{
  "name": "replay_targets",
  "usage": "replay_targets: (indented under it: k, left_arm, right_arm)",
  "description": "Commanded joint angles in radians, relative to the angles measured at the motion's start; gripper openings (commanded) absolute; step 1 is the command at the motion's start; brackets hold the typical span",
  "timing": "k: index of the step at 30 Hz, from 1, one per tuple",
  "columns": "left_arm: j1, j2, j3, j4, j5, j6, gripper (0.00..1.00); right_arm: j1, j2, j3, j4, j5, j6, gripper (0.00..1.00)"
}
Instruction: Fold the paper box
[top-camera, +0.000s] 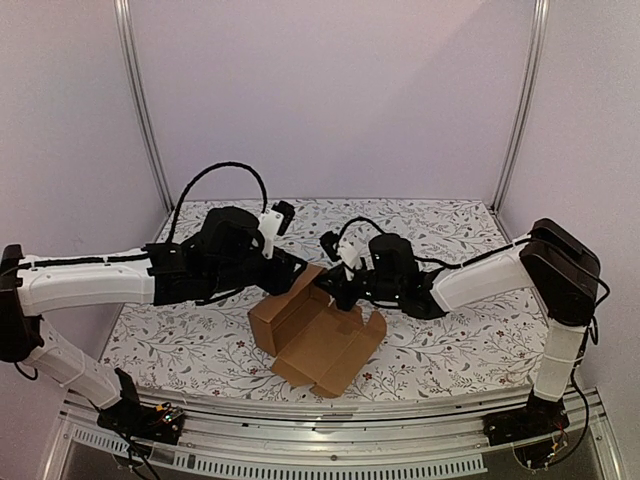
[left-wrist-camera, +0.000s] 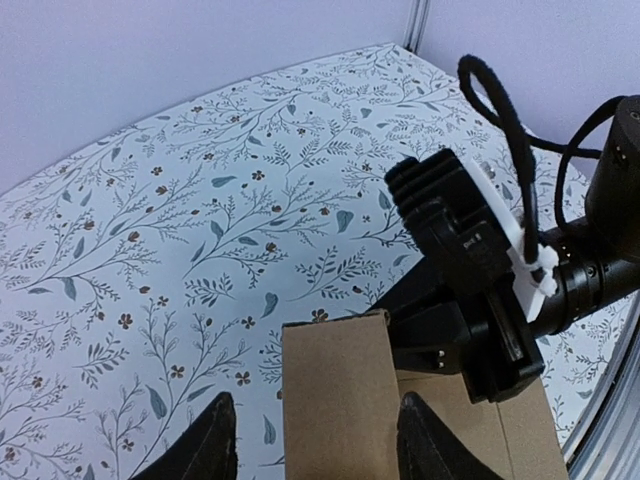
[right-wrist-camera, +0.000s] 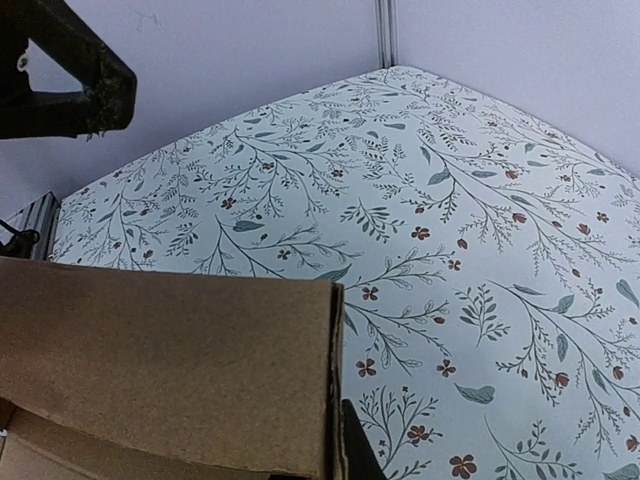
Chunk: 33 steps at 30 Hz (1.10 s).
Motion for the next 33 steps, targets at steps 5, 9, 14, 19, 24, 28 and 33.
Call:
replay_targets:
  k: [5,9,14,19,24,28,33]
  left_arm:
    - [0.047,0.099,-0.064,0.173,0.058,-0.028,0.52]
    - [0.058,0.149,-0.08,0.22,0.095,-0.043,0.5]
    - [0.06,0.216,-0.111,0.315,0.122,-0.066,0.5]
    - [0.06,0.282,-0.104,0.349,0.143,-0.08,0.49]
    - [0.058,0.327,-0.093,0.352,0.174,-0.087,0.48]
    - [0.058,0.337,-0.107,0.355,0.175,-0.1,0.48]
    - [0.057,0.341,-0.116,0.344,0.176,-0.108,0.47]
  right_arm:
    - [0.0,0.07,-0.061,0.129,-0.041,-0.019,0.0]
    - [0.006,0.084,-0.104,0.194,-0.035,-0.019,0.0]
    - [0.03,0.125,-0.142,0.276,0.0,-0.072,0.0]
    - [0.056,0.154,-0.18,0.336,0.045,-0.093,0.0]
    - [0.063,0.166,-0.193,0.343,0.076,-0.093,0.02]
    - [0.065,0.165,-0.195,0.342,0.081,-0.095,0.07]
    - [0.067,0.165,-0.2,0.341,0.081,-0.092,0.17]
